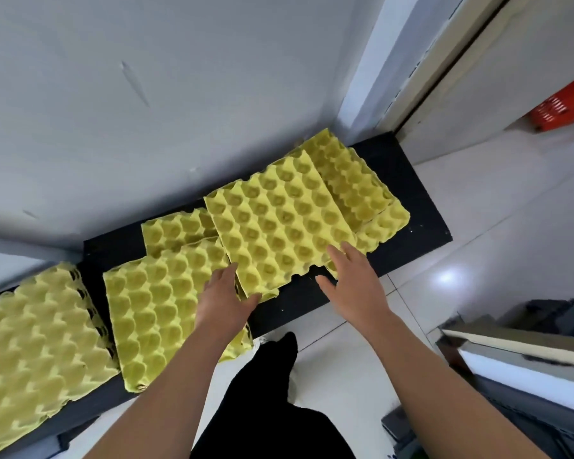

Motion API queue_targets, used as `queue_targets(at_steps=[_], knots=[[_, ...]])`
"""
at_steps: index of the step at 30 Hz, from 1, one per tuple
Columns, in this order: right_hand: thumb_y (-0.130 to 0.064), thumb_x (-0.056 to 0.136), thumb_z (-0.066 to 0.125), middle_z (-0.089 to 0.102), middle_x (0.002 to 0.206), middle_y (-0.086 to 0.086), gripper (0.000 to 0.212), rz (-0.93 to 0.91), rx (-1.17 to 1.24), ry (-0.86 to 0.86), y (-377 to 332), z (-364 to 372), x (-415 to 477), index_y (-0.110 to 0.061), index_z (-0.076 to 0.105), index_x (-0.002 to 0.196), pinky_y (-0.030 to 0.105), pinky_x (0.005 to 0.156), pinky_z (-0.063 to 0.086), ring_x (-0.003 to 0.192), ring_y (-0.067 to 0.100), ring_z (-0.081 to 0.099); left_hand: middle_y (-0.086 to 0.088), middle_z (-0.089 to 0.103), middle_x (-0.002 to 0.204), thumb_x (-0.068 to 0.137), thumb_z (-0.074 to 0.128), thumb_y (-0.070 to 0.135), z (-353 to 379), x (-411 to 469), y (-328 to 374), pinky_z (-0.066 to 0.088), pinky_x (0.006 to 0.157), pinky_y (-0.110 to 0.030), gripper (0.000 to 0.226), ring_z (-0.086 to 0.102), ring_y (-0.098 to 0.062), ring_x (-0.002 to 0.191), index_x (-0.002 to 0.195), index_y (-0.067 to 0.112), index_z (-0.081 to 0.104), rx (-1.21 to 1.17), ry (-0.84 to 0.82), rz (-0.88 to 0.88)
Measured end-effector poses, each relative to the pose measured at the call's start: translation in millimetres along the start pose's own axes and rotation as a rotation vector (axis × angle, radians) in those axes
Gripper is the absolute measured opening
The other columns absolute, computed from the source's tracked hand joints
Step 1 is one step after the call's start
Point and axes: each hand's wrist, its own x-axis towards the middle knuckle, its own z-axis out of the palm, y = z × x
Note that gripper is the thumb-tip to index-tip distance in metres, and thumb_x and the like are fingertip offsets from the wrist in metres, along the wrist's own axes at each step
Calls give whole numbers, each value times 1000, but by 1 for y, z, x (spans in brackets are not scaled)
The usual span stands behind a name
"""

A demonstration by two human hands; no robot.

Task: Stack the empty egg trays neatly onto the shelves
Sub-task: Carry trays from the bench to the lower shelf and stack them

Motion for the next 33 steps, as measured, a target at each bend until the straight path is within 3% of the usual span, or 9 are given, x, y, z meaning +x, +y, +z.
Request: queue_targets(at_steps=[7,13,17,23,27,33], knots=[[-43,90,61,3,159,13,80,7,-49,-79,29,24,83,-23,15,152,39,116,18,147,28,4,-6,19,156,76,79,45,41,68,-6,36,109,-43,103,28,-27,142,154,24,15,-46,-87,-130],[-53,79,69,-13,156,20,102,-1,-184,-125,56,43,136,-31,1,152,47,119,12,146,36,-3,-8,7,160,66,86,47,76,100,-12,29,114,-47,125,17,-32,147,155,29,1,-109,-63,-261],[-57,70,74,-11,155,23,112,25,-173,-194,70,50,158,-36,0,151,51,117,16,145,39,1,-7,0,162,61,89,45,93,108,-10,29,114,-51,133,14,-35,147,155,30,-3,-160,-23,-308],[-52,64,81,-1,154,21,114,-11,-66,-190,77,47,164,-33,8,150,55,112,26,143,42,8,-4,-6,162,57,92,40,102,102,5,30,114,-52,136,5,-30,149,154,39,-4,-281,64,-337],[-52,67,79,-1,156,18,112,-27,-29,-174,75,30,157,-31,9,151,54,114,17,144,39,0,-2,3,161,53,93,43,91,90,14,30,114,-53,138,9,-30,148,153,43,-2,-338,121,-309],[-54,67,78,-3,157,17,109,-125,1,-110,55,-26,137,-29,14,151,55,116,16,145,39,0,-1,2,161,56,92,39,52,50,46,23,115,-50,134,6,-29,147,153,44,0,-374,256,-234]])
